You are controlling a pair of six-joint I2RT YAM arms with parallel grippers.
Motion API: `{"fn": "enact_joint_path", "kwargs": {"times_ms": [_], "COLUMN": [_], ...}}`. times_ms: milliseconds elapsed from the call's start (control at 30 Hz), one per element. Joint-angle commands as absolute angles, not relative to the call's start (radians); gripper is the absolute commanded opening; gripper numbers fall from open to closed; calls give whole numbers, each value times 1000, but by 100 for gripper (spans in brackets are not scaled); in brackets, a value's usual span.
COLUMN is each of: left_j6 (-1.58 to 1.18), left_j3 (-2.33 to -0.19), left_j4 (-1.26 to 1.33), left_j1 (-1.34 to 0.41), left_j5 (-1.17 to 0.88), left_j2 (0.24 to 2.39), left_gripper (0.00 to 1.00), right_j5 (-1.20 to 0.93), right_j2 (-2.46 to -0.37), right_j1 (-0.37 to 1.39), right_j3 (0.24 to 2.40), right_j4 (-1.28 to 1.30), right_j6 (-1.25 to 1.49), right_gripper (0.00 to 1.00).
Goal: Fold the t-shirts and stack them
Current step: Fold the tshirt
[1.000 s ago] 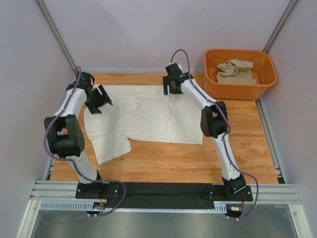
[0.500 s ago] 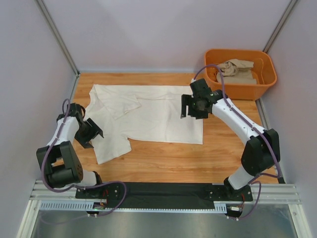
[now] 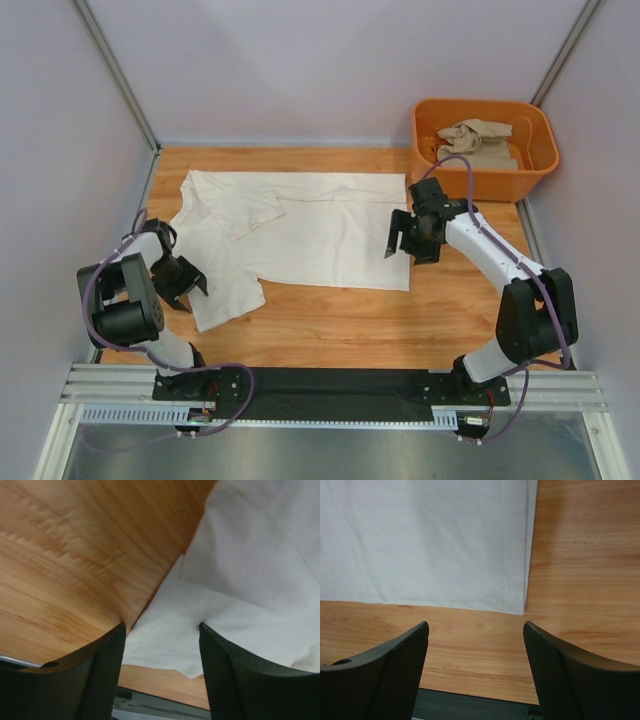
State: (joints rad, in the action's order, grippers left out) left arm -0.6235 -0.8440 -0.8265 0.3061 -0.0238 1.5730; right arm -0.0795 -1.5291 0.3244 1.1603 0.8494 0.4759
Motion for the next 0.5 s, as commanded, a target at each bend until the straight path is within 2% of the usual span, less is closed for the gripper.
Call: {"fn": "enact_joint_path", "kwargs": {"times_ms": [0, 67, 100, 133, 167, 200, 267, 333, 367, 433, 467], "left_j6": [-606, -601, -585, -580, -574, -565, -555, -555, -558, -569, -577], "left_j3": [-815, -821, -822, -825, -827, -827, -822, -804, -792, -766, -759], "left_j4": [-760, -758, -746, -747, -752, -761, -782, -785, -785, -784, -788], "left_j1": [347, 348, 348, 348, 348, 348, 348, 348, 350, 348, 348], "left_j5": [-3, -3, -6, -12, -18, -20, -29, -47, -70, -90, -109], "left_j2": [1611, 1617, 1612, 1608, 1602, 1586, 1550, 1510, 1487, 1437, 1418], "left_gripper": [62, 51, 34, 22, 17, 6, 0, 0, 0, 0, 0], "right_j5": [-61, -49, -46, -46, -32, -20, -15, -50, -90, -115, -115], "right_j2": [-1496, -1494, -1494, -1493, -1494, -1494, -1508, -1512, -1511, -1470, -1448], "right_j1": [296, 284, 269, 262, 255, 252, 249, 241, 241, 241, 241], "right_j3": [1120, 1074, 1056, 1037, 1008, 997, 976, 957, 945, 890, 865], "right_j4": [830, 815, 807, 778, 766, 755, 732, 735, 739, 726, 707], "right_j6": [511, 531, 558, 574, 587, 612, 636, 710, 739, 799, 813], "right_gripper": [77, 77, 72, 69, 65, 61, 56, 45, 36, 36, 40]}}
